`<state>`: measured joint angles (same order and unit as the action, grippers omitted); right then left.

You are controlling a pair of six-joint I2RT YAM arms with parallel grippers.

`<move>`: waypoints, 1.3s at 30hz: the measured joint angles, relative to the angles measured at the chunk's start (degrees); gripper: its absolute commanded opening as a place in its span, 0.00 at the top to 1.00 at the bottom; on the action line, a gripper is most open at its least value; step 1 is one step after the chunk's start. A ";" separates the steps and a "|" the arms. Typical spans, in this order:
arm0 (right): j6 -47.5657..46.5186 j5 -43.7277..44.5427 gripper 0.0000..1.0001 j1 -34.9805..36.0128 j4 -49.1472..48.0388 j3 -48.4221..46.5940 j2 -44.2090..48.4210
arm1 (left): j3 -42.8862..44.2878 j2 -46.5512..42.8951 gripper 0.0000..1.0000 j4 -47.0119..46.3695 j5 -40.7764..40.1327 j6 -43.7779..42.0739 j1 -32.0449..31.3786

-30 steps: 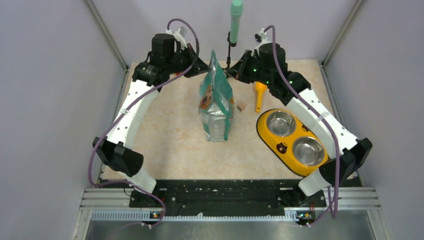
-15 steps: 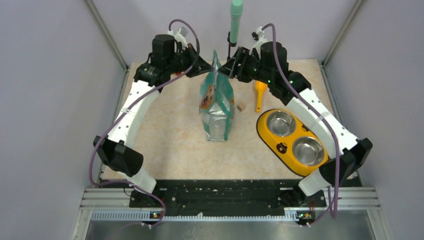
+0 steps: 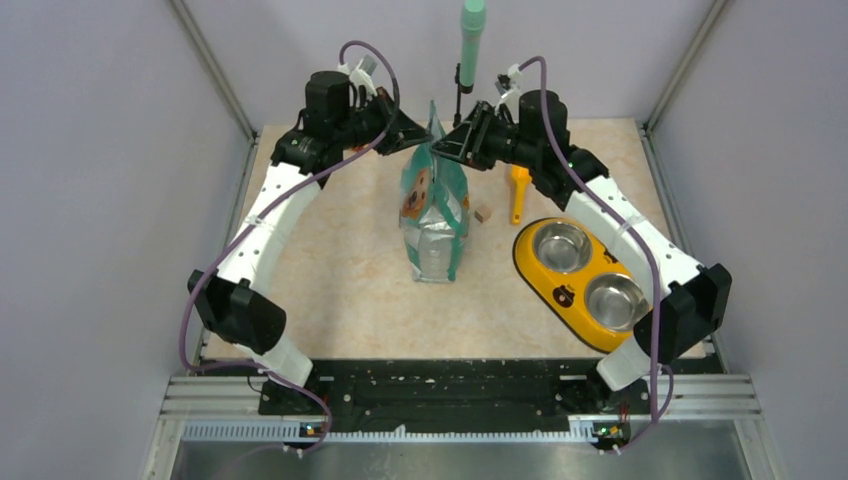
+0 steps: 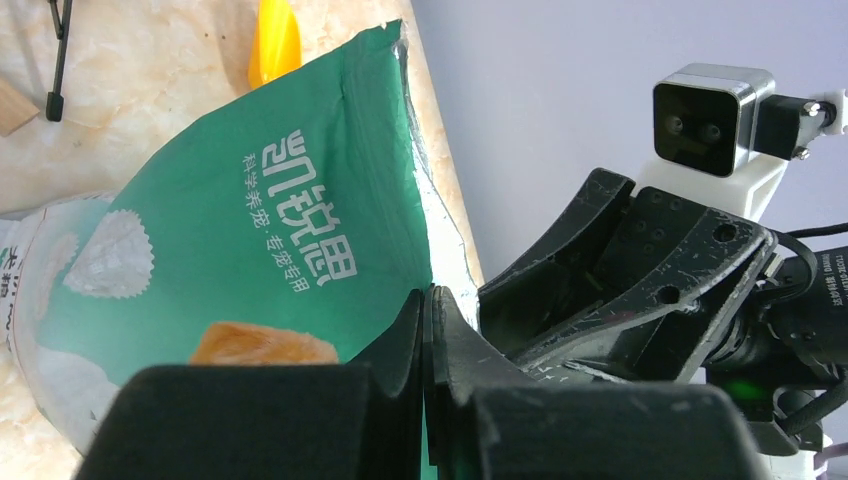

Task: Serve the pet food

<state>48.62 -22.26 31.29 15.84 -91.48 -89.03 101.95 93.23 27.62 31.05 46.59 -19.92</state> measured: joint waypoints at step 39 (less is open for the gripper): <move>-1.62 10.47 1.00 -0.42 5.84 0.74 2.38 | 7.50 2.51 1.00 10.12 -3.69 -5.33 0.37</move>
<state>47.00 -11.79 30.87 21.67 -90.74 -86.65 109.45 95.74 37.74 27.35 41.25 -19.55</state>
